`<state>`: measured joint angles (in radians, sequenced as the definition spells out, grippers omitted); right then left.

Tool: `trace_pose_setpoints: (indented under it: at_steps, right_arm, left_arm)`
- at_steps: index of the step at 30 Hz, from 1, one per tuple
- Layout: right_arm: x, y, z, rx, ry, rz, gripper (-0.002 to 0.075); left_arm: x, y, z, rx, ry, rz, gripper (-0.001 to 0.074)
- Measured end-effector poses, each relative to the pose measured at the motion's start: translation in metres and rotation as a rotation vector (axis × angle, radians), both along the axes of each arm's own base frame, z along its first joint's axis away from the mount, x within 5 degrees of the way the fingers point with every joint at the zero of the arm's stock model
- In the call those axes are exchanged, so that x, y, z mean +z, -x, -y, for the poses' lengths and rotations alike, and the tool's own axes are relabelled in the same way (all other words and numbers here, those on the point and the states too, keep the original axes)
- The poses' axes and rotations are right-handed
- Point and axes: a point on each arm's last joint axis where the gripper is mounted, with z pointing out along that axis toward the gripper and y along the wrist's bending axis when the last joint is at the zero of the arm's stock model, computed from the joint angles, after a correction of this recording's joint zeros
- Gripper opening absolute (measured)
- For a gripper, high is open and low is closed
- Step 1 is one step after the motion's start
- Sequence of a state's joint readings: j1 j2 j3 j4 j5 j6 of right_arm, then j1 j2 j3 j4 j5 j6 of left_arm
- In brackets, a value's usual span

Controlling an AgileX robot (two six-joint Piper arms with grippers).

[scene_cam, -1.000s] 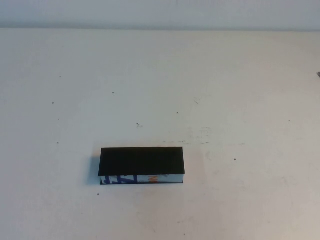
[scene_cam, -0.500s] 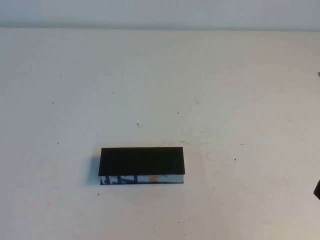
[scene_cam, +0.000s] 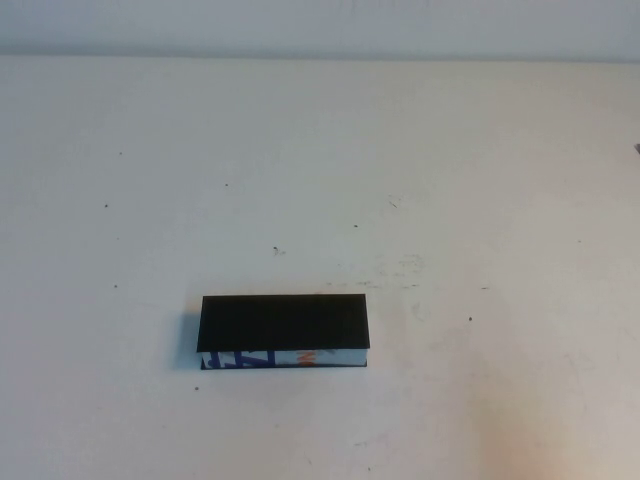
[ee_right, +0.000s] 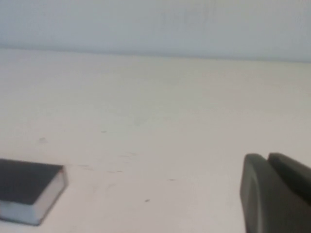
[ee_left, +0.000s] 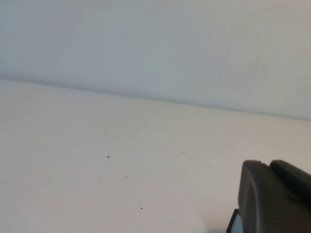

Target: Return glasses to glasses case

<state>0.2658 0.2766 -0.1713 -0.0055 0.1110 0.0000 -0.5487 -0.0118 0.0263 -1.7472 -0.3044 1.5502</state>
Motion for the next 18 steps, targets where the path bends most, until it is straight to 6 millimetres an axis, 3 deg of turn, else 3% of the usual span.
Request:
trace_pose_setpoints:
  at_steps: [4,11,18]
  right_arm:
    - [-0.024,0.005,0.016,-0.19,-0.014,0.051,-0.0011]
    - [-0.04,0.02,0.022,-0.275,-0.057,0.156,-0.0011]
    - [-0.061,0.022,0.017,-0.231,-0.078,-0.067,-0.0011]
  left_arm:
    - [0.0,0.0,0.0,0.0,0.0,0.0,-0.0001]
    - [0.0,0.0,0.0,0.0,0.0,0.0,-0.0001]
    - [0.0,0.0,-0.001,0.006,0.0,-0.001,-0.0001]
